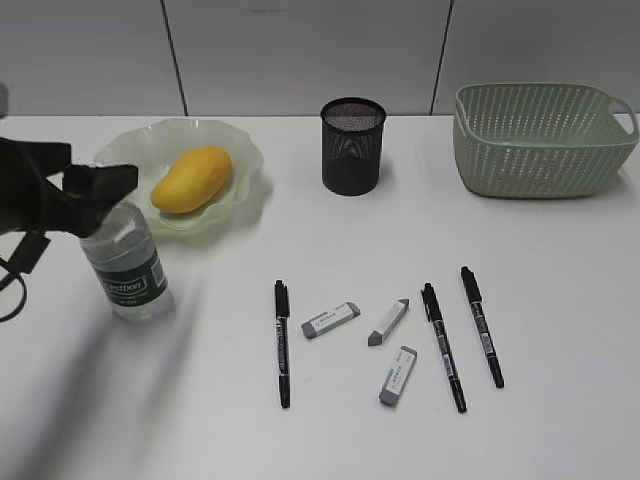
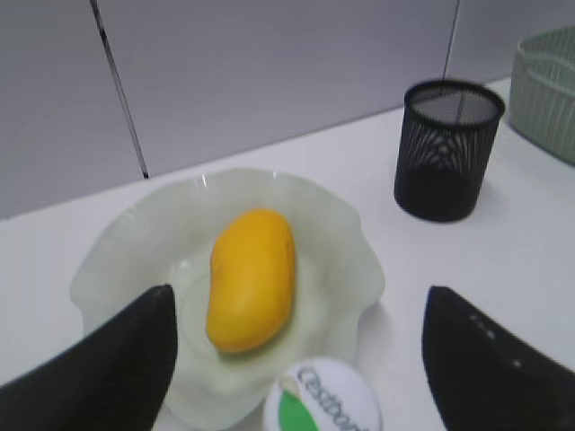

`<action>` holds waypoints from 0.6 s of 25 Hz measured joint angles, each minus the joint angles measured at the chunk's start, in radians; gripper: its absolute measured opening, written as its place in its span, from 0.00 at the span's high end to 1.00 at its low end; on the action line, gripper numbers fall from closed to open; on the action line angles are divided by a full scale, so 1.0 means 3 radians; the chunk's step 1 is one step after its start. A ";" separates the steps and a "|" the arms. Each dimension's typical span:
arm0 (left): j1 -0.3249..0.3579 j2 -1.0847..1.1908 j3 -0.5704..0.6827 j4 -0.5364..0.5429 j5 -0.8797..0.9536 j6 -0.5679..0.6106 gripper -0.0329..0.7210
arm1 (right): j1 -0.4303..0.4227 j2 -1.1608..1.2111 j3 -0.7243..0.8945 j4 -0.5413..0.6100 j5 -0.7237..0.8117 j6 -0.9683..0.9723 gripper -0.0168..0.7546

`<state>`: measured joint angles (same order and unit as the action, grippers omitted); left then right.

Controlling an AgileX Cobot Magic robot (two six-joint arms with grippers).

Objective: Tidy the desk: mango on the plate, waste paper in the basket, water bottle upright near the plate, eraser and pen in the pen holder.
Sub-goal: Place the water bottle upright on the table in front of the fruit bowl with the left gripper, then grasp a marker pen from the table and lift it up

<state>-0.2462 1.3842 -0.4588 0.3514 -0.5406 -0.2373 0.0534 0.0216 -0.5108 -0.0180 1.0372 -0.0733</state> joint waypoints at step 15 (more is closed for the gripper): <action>-0.0003 -0.2664 -0.0427 -0.0468 0.4962 -0.0150 0.32 | 0.0000 0.0000 0.0000 0.0000 0.0000 0.0000 0.41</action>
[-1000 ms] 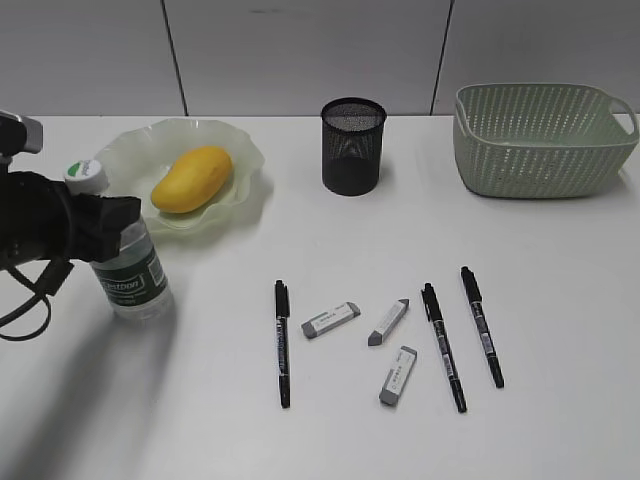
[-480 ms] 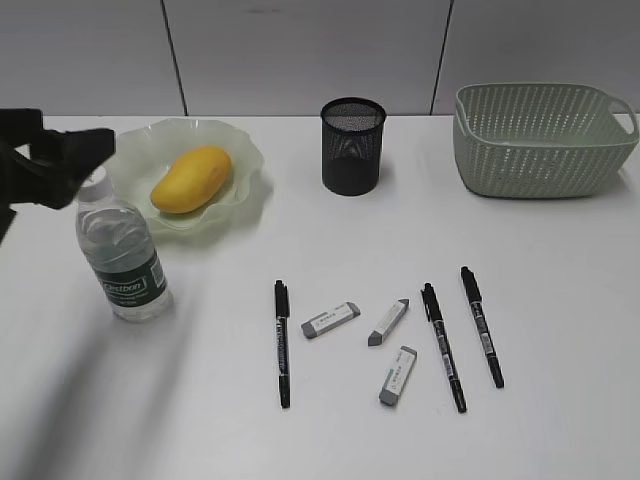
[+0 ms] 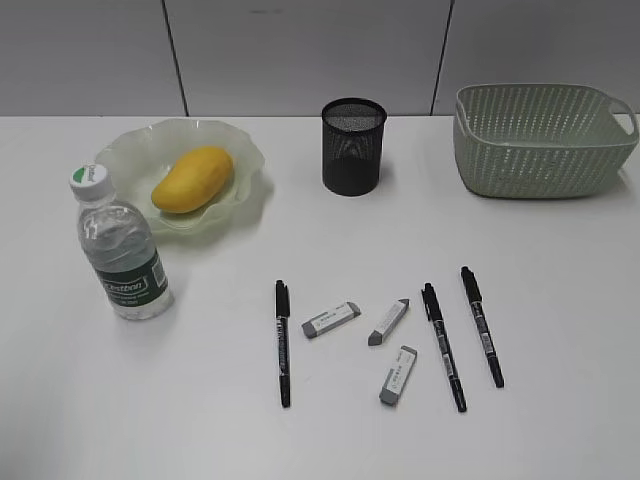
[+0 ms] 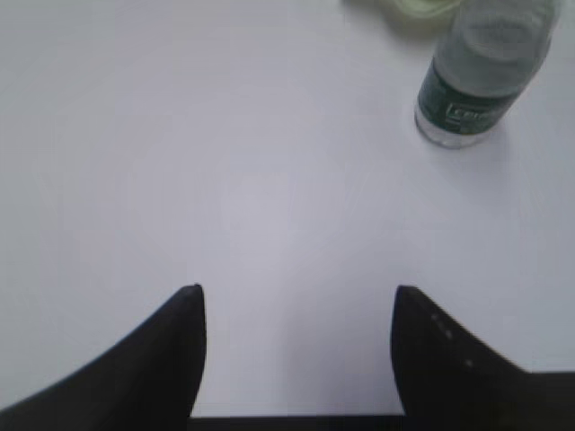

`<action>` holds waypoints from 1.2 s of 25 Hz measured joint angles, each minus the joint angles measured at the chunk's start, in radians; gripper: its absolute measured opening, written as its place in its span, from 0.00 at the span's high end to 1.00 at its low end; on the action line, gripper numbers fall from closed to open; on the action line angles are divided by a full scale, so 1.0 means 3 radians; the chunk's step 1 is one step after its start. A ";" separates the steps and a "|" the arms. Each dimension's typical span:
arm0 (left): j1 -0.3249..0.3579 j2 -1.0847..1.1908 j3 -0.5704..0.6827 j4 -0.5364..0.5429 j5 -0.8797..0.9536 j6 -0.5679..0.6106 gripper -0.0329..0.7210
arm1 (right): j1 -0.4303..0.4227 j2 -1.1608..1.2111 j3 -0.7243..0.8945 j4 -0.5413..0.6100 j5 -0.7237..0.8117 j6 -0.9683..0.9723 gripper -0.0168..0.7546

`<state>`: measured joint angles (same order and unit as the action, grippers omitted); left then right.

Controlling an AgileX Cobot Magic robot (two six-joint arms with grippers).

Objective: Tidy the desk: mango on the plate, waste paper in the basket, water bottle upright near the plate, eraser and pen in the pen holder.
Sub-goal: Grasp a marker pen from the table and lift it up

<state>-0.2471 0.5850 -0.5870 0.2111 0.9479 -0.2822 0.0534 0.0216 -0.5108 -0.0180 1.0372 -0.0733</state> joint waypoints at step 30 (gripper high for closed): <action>0.0000 -0.1966 0.0160 -0.0100 0.0382 0.0202 0.36 | 0.0605 0.5106 -0.1087 0.0736 -0.1145 -0.0008 0.49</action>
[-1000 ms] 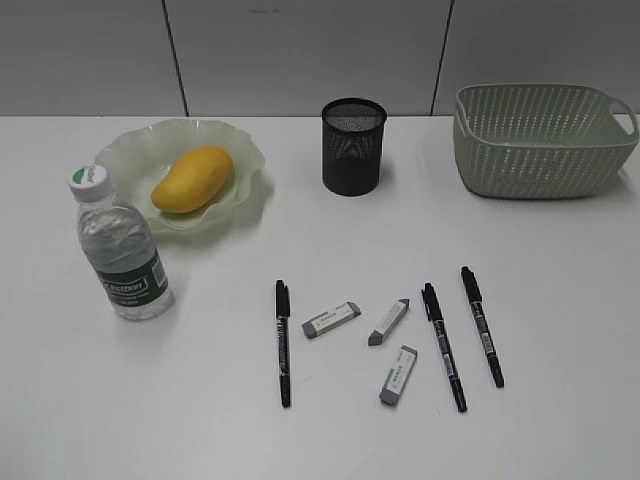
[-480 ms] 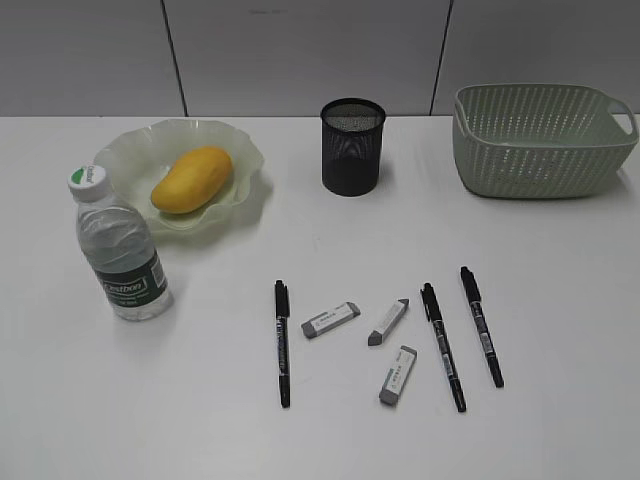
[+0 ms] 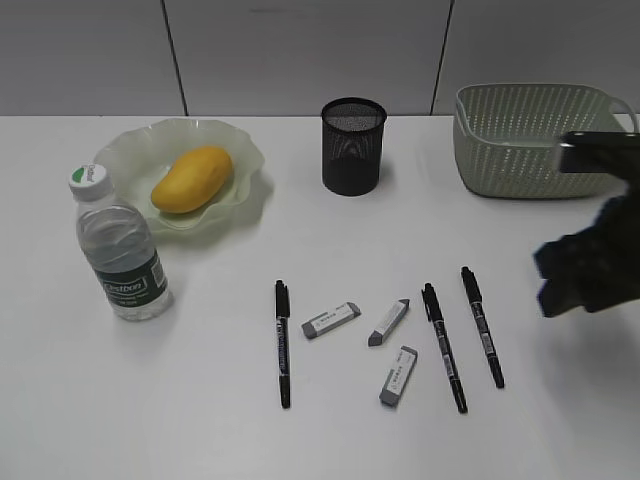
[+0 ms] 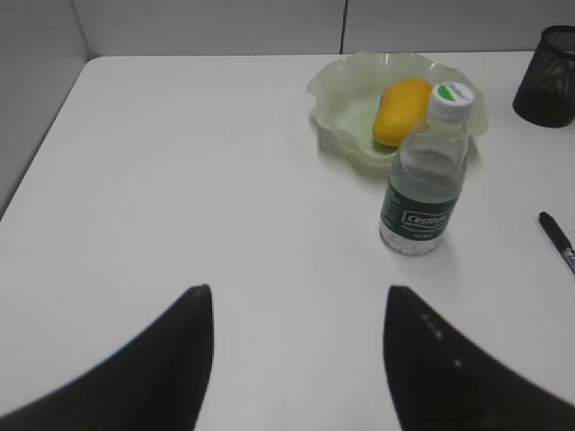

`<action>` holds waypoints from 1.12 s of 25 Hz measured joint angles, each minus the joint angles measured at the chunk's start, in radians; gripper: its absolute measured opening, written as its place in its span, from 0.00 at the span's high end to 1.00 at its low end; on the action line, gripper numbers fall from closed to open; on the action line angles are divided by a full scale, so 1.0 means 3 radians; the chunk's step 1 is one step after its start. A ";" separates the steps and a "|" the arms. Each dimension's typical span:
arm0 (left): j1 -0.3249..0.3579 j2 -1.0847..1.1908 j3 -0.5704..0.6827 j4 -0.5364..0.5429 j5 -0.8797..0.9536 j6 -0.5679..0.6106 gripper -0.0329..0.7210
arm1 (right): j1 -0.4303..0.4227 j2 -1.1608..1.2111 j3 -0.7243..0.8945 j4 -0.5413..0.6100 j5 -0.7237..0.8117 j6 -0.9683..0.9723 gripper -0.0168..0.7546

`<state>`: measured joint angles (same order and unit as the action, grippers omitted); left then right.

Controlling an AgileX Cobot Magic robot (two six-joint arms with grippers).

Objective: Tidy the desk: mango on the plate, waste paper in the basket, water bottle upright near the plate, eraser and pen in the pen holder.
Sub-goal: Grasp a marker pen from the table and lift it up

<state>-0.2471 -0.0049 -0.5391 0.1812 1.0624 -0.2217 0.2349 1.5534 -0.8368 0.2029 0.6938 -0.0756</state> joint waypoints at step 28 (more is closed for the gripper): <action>0.0000 0.0000 0.0000 0.0000 0.0000 0.0002 0.37 | 0.0562 0.0984 -0.1277 -0.0784 -0.1203 0.0955 0.80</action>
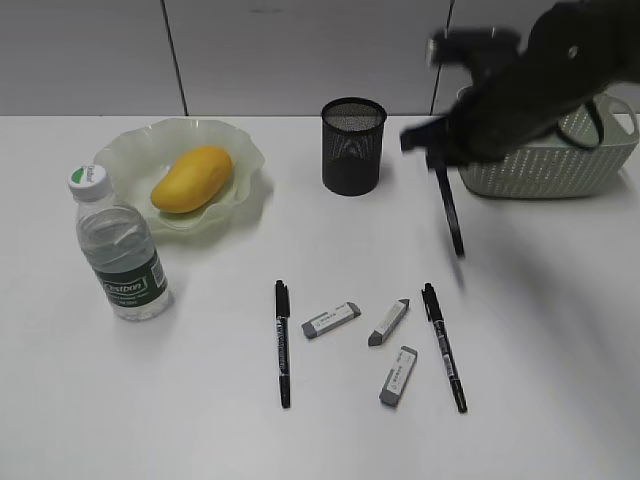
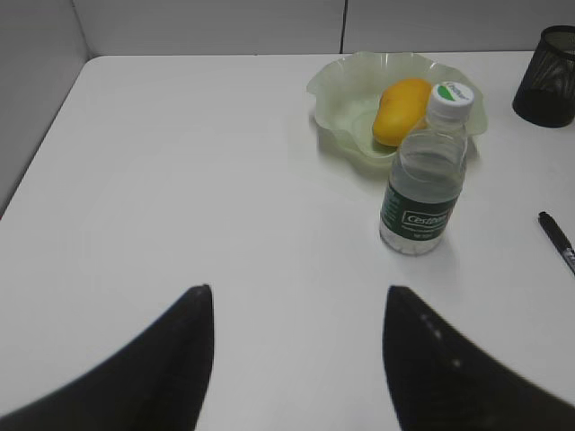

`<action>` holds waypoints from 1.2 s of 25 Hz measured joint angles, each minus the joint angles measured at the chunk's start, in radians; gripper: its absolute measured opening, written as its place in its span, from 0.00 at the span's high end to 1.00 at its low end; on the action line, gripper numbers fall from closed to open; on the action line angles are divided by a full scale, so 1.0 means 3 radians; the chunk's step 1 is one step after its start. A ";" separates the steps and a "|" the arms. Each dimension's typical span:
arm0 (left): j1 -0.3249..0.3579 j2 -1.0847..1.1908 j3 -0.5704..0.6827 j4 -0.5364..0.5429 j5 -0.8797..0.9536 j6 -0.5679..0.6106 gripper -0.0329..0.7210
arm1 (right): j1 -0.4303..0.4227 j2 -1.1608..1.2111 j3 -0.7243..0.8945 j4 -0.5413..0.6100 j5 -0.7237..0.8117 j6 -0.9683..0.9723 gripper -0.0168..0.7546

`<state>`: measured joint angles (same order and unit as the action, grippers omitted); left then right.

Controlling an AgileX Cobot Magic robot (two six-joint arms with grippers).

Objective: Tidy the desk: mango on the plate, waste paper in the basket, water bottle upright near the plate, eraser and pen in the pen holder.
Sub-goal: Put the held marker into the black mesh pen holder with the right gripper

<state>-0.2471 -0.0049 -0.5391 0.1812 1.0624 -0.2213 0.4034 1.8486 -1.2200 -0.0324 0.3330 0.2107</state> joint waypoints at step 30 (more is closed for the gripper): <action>0.0000 0.0000 0.0000 0.0000 0.0000 0.0000 0.37 | 0.0046 0.1119 -0.0664 -0.0409 -0.2240 -0.0187 0.28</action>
<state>-0.2471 -0.0049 -0.5391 0.1812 1.0624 -0.2213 0.4173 2.1844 -1.4193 -0.1552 -0.3390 0.1545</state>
